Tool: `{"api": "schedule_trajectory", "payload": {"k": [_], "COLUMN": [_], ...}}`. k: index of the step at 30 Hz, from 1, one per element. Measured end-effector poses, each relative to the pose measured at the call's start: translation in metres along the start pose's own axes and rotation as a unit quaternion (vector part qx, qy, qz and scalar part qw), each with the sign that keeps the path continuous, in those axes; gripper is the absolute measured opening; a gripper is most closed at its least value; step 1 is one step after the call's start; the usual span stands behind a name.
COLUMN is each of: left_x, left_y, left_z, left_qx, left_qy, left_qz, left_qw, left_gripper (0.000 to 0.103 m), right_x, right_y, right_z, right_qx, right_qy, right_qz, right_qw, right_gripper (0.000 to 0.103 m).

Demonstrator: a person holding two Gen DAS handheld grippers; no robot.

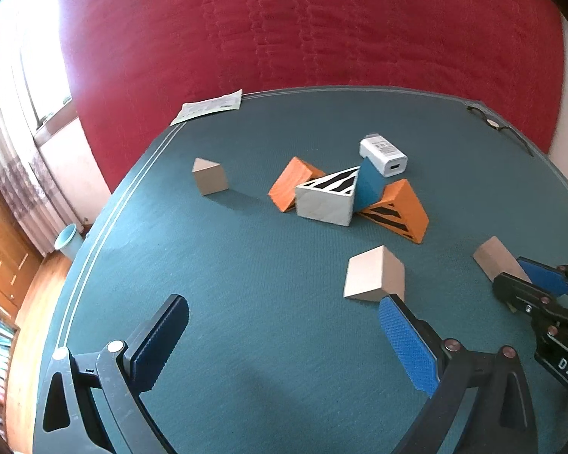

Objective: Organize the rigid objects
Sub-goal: 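Lift the flat wooden block with the right gripper while the left grasps the wooden cube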

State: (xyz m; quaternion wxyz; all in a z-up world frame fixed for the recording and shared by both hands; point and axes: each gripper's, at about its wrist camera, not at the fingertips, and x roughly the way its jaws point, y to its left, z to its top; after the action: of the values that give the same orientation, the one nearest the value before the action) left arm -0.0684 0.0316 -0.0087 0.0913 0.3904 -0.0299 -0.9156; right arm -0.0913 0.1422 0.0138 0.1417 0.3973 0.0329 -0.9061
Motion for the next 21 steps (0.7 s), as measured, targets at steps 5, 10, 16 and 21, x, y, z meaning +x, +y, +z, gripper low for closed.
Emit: {"api": "schedule_trajectory", "payload": {"k": [5,10,16,21], "left_x": [0.009,0.015,0.028,0.031], "left_y": [-0.011,-0.021,-0.028,-0.031], "left_z": [0.005,0.012,0.024,0.031], "left_qx": [0.022,0.044,0.054,0.055], "left_qy": [0.008,0.014,0.026,0.027], "left_qz": [0.010,0.018,-0.007,-0.048], "left_qw": [0.9997,0.9988,0.9982,0.9970], "left_gripper": [0.102,0.102,0.095,0.072], "right_x": [0.000,-0.001,-0.002,-0.002], "right_y": [-0.002,-0.005,-0.007,-0.008], "right_z": [-0.001,-0.001,-0.003,-0.003], "right_qx": [0.004,0.013,0.022,0.025], "right_qy": [-0.004,-0.006,-0.008,-0.008], "right_qz": [0.007,0.016,0.025,0.028], "right_qw": [1.000,1.000,0.999,0.999], "right_gripper": [0.029,0.029,0.029,0.029]}}
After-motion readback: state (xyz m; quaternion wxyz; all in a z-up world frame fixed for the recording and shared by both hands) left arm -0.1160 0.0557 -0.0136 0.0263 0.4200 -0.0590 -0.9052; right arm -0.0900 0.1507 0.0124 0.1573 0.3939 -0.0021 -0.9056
